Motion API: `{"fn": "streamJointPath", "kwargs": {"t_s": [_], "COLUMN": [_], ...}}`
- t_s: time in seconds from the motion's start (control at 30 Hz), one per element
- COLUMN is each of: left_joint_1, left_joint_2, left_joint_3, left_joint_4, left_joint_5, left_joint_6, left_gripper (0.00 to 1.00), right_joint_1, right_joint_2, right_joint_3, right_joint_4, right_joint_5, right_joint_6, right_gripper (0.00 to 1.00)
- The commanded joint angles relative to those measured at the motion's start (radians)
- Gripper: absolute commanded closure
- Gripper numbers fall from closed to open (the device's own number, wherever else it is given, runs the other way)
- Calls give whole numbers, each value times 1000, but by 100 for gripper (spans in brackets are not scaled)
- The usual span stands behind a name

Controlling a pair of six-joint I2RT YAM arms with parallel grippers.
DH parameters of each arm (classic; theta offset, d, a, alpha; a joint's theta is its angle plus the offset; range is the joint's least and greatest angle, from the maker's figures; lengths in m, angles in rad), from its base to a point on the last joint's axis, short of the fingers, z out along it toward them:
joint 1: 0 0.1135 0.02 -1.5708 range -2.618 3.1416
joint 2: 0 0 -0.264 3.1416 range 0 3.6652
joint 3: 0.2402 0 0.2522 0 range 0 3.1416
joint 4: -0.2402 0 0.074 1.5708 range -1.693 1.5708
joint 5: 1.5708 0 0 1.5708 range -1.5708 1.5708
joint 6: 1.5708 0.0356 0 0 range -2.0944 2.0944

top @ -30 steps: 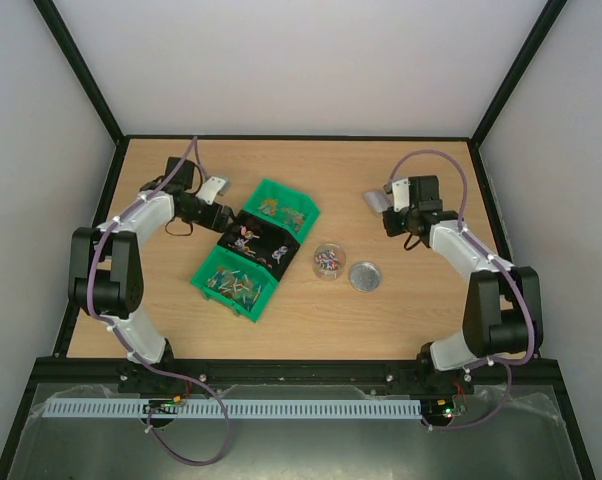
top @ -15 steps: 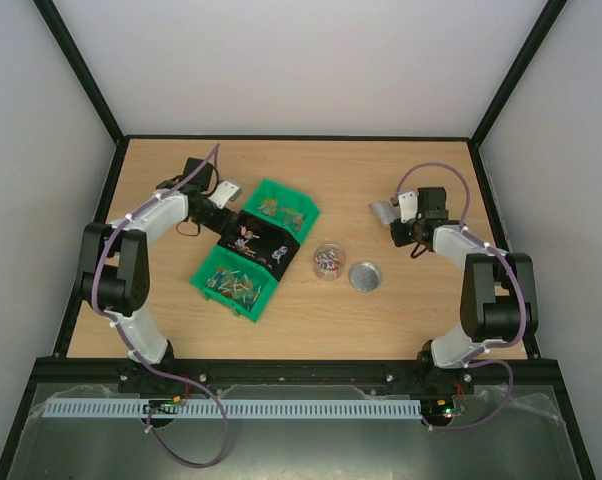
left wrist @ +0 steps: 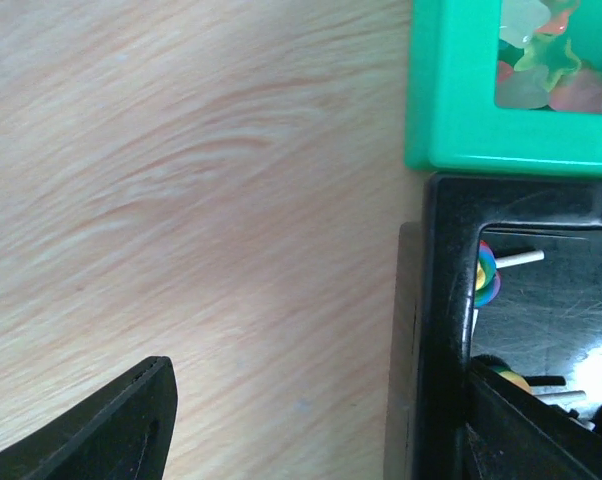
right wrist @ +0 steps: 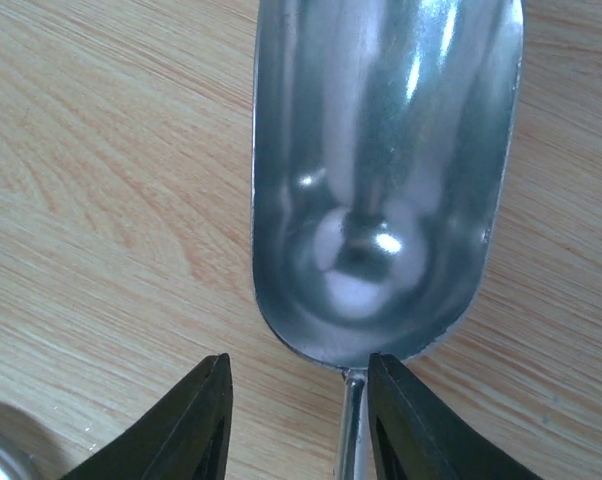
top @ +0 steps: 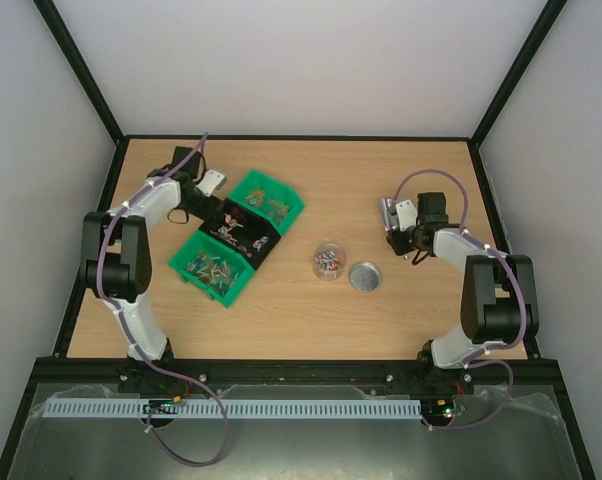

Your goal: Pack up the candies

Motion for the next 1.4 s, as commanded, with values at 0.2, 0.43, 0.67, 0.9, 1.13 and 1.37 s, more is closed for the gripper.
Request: {"fn": "streamJointPath", "kwargs": {"t_s": [0.2, 0.43, 0.67, 0.9, 1.13, 1.37], "left_joint_1": [61, 62, 76, 75, 23, -32], "left_joint_2": [17, -55, -225, -417, -411, -471], "left_joint_3": [95, 86, 18, -127, -87, -206], "left_joint_4": [-45, -16, 168, 526, 384, 459], "left_joint_5": [90, 159, 225, 317, 369, 295], "left_joint_6": [43, 49, 58, -97, -2, -18], "left_gripper": [23, 13, 0, 1, 0, 0], "right_joint_1": [-4, -3, 14, 139, 213, 239], "right_joint_2": [-75, -144, -160, -148, -57, 40], "right_joint_3": [83, 179, 225, 166, 126, 111], "right_joint_4": [-199, -399, -611, -635, -530, -444], "right_joint_5": [-56, -127, -175, -63, 69, 143], "right_joint_6": [-20, -116, -224, -204, -93, -44], "right_gripper": [38, 8, 9, 18, 31, 46]}}
